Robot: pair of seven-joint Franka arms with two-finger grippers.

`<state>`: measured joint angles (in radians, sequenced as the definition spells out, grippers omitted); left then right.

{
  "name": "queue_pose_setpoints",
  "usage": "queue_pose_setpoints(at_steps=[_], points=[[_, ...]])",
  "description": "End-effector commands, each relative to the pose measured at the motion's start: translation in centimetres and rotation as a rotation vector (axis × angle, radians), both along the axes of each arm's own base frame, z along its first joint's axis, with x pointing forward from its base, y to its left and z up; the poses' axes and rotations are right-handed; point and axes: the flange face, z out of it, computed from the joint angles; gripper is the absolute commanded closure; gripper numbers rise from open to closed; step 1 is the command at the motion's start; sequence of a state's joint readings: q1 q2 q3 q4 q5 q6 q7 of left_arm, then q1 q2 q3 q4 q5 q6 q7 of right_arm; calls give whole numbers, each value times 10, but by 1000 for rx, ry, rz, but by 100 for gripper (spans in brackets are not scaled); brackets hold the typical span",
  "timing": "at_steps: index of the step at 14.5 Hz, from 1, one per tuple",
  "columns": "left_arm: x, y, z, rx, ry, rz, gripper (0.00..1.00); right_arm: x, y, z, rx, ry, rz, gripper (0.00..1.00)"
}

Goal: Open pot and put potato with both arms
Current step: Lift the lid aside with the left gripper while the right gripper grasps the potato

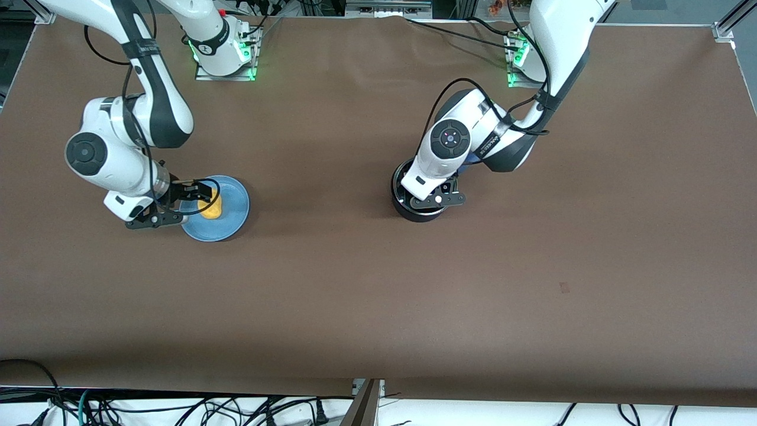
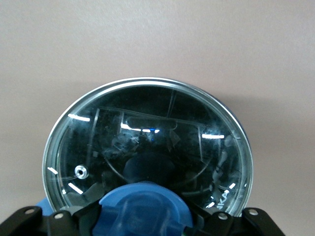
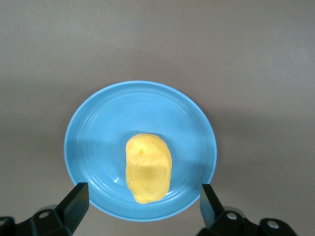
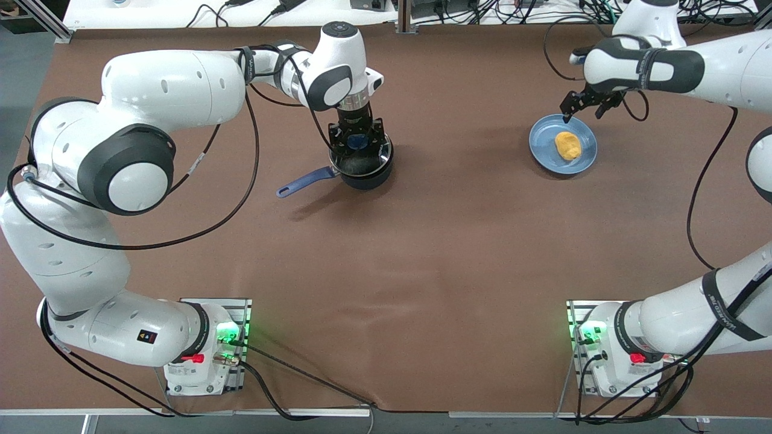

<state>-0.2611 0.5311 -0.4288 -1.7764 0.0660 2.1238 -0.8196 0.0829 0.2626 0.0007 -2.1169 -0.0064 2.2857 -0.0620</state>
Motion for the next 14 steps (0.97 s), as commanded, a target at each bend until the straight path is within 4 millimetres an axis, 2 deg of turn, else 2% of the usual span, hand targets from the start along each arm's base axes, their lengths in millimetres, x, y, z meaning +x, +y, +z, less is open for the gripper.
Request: queue_pose_setpoints(at_steps=[1,3,4,7,10,11,12,13,14], points=[[19,24,30,15,-40,3,88,-11,2,-25,4,-17,-1,0],[28,44,48,21,-43,-34,94,-11,2,-41,5,-24,1,0],[35,58,60,18,-51,-56,100,-14,2,-50,5,-27,2,0],[55,108,85,19,-59,-107,100,-21,1,-74,6,-30,13,0],[70,163,102,14,-46,-169,100,-22,3,-84,7,-33,16,2],[74,184,106,12,-33,-189,100,-22,3,-86,6,-27,16,16],[77,205,111,12,-19,-211,100,-23,3,-87,6,-26,16,41],[77,226,116,14,1,-228,100,-23,3,-87,6,-21,16,59],[77,248,121,13,16,-249,100,-23,3,-87,6,-21,16,69]])
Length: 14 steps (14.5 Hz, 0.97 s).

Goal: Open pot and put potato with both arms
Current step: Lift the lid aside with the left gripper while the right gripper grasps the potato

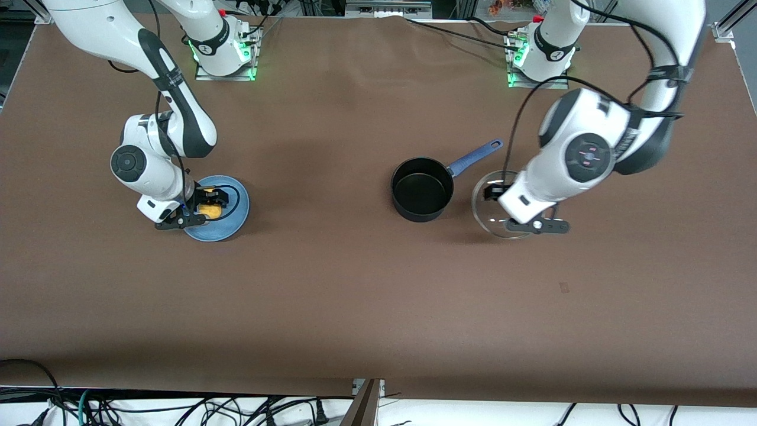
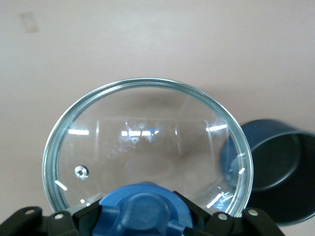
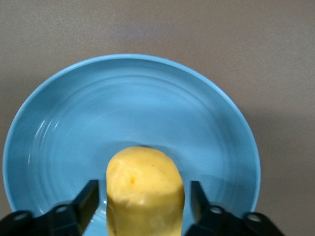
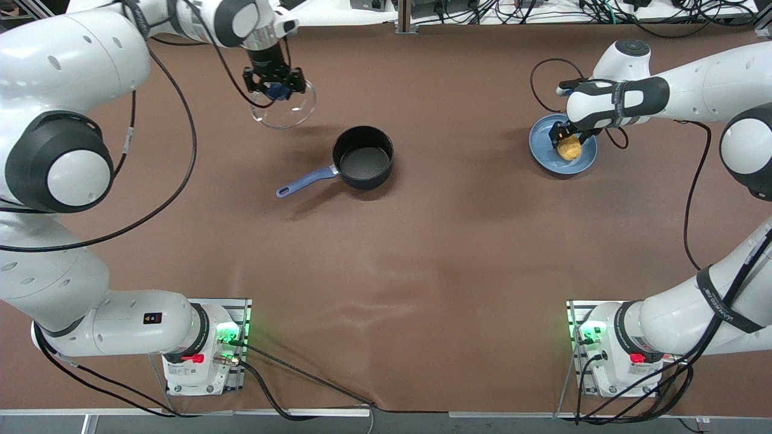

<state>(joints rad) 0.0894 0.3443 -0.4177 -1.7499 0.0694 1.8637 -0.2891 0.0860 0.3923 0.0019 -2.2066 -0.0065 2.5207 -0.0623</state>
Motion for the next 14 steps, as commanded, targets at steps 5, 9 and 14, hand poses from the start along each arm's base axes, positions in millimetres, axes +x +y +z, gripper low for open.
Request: queue_pose_setpoints(at_steps=[5,9,14], points=[[-39,143,6,17,18,-163,100,16,8,41,11,-56,56,82],[-59,199,-50,16,-58,-232,100,53,85,129,46,-22,102,81],[-36,248,-132,-5,-76,-268,100,53,260,183,96,-47,-71,81]])
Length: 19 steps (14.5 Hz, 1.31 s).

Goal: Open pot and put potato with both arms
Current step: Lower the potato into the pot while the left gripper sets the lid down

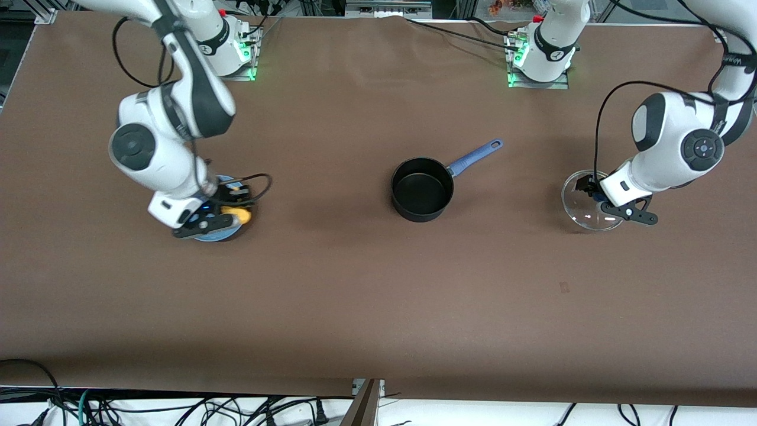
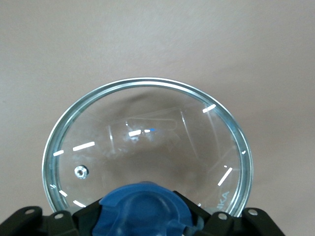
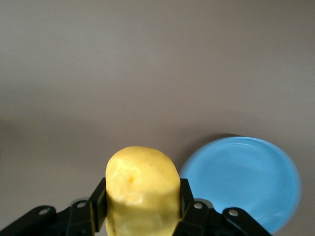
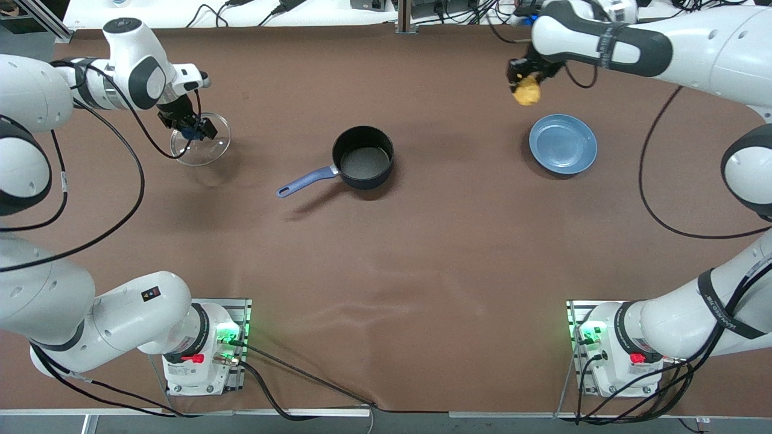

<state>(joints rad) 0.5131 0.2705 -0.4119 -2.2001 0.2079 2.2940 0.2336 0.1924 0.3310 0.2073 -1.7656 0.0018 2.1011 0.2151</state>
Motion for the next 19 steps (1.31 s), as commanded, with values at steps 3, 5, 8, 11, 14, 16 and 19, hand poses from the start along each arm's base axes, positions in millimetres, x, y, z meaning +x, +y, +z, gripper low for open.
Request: queue_pose_setpoints(at_steps=[3,5,8,11,14,16,19], points=[[48,25,-40,-26,-11,-51,100,-30,189,-2,70,8,-216,81],[51,25,-41,-29,-13,-49,100,-43,248,-12,114,2,-277,81],[50,25,-47,-36,-5,-50,57,-65,306,-38,180,-17,-317,81],[48,31,-52,-41,7,-44,0,-86,332,-70,199,-16,-308,81],[52,32,-47,-38,-1,-42,0,-96,345,-99,211,-21,-294,81],[53,32,-44,-35,-5,-38,0,-97,347,-111,212,-19,-294,81],[58,32,-24,-30,22,-29,0,-98,348,-125,213,-16,-294,81]])
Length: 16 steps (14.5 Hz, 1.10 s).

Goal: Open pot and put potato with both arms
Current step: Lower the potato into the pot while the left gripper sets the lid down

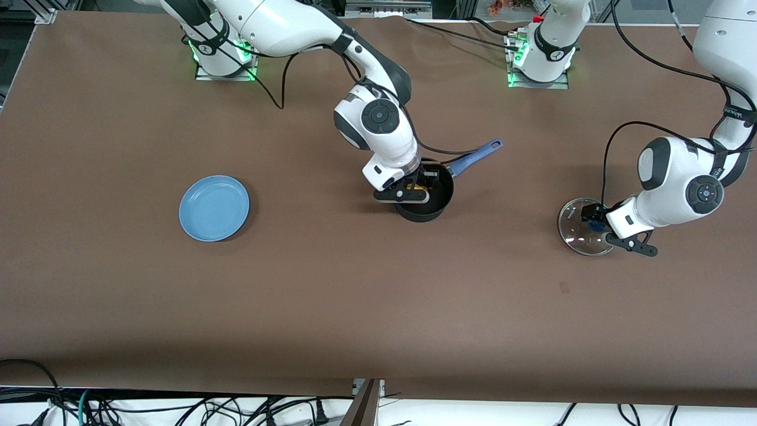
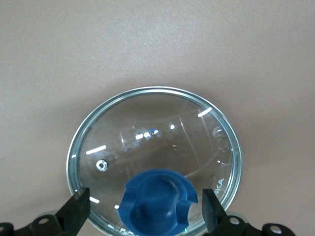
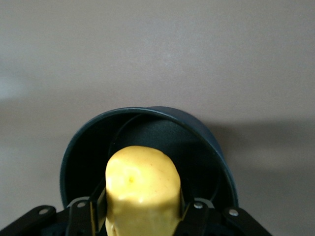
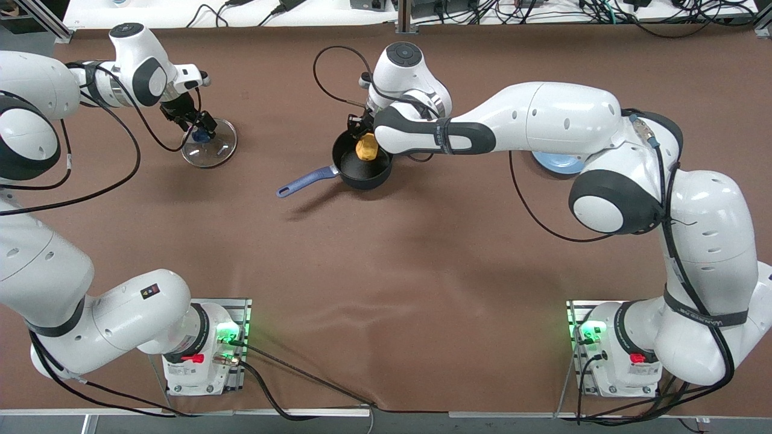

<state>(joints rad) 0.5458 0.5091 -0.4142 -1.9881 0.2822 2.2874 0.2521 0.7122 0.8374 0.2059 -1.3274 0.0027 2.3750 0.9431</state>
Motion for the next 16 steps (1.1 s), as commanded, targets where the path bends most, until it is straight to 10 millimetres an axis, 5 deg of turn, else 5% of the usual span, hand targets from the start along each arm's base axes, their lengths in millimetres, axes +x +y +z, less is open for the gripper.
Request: queue_pose_setpoints(at_steps=[1,5,6,7,10,12,16], points=[[13,5,37,26,19,-16,0,-3,13,-9,18,-19,-6,81],[28,-24,106,55,-26,-48,0,-6,17,-20,33,-26,-6,78],[31,-36,128,51,-44,-55,0,-7,18,-21,32,-25,-4,49],[32,-40,153,50,-51,-49,0,-10,20,-22,27,-27,6,0],[41,-73,264,64,-74,-74,0,1,10,-4,1,-40,22,0],[39,-88,329,58,-70,-88,0,23,-12,28,-57,-18,25,0],[28,-108,368,58,-69,-107,0,57,-59,109,-147,28,129,0]])
